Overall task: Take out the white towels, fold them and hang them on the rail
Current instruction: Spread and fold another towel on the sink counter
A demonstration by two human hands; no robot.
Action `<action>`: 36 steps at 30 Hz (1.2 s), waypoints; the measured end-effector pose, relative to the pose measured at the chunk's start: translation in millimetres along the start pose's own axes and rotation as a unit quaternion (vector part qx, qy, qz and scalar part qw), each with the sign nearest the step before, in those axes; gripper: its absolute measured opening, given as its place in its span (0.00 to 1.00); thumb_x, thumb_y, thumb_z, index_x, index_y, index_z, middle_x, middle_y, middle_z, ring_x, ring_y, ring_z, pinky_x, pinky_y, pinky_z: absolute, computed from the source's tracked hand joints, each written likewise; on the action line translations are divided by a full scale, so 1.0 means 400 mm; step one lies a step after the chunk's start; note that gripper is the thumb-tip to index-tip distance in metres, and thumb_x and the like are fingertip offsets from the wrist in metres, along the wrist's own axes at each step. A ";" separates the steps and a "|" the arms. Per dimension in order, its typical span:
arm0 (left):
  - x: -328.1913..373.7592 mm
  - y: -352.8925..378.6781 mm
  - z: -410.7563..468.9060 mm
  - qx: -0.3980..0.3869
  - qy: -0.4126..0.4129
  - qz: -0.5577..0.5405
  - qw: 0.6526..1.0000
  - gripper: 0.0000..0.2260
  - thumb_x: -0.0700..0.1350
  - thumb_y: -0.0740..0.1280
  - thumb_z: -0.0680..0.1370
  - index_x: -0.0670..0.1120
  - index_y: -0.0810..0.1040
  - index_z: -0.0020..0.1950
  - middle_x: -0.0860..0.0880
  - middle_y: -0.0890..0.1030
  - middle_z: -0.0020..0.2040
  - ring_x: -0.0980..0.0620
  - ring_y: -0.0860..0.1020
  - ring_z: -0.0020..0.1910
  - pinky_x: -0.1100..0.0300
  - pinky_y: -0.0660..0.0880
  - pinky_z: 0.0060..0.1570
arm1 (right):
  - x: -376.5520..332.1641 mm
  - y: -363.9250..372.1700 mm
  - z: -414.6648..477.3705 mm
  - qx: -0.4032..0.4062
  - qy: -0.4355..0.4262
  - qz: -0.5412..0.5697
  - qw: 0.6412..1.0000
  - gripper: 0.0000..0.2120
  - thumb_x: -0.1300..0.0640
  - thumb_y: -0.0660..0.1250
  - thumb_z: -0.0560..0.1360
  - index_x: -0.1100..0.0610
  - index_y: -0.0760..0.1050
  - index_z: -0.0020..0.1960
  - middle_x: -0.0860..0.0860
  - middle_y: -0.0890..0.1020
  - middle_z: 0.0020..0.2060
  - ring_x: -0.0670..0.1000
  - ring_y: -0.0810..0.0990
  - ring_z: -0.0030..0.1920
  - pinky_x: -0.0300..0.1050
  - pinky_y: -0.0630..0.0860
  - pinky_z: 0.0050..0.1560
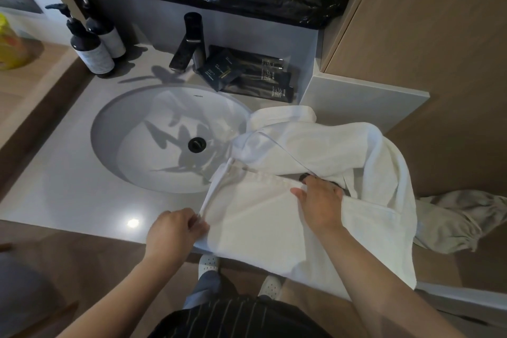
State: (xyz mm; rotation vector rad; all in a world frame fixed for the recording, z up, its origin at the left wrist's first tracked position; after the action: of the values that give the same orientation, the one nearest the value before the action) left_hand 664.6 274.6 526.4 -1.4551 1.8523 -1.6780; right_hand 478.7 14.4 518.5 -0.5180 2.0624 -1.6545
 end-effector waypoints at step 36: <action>0.342 0.059 0.201 -0.045 0.300 0.248 0.920 0.16 0.56 0.56 0.82 0.45 0.73 0.58 0.45 0.75 0.54 0.43 0.77 0.53 0.52 0.71 0.51 | 0.110 -0.058 -0.050 -0.084 -0.019 -0.038 0.996 0.17 0.43 0.55 0.82 0.51 0.72 0.63 0.47 0.80 0.57 0.50 0.77 0.58 0.45 0.64 0.58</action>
State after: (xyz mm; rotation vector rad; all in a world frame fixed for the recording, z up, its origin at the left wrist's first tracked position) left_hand 647.5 115.7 538.4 -0.4101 2.3580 -1.8960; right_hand 431.5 1.6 540.3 -0.6858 2.1908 -1.5068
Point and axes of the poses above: each hand's wrist, its own z-axis towards the middle knuckle, its own y-axis out of the palm, x = y × z, the point moved 7 cm from there along z, towards the middle knuckle
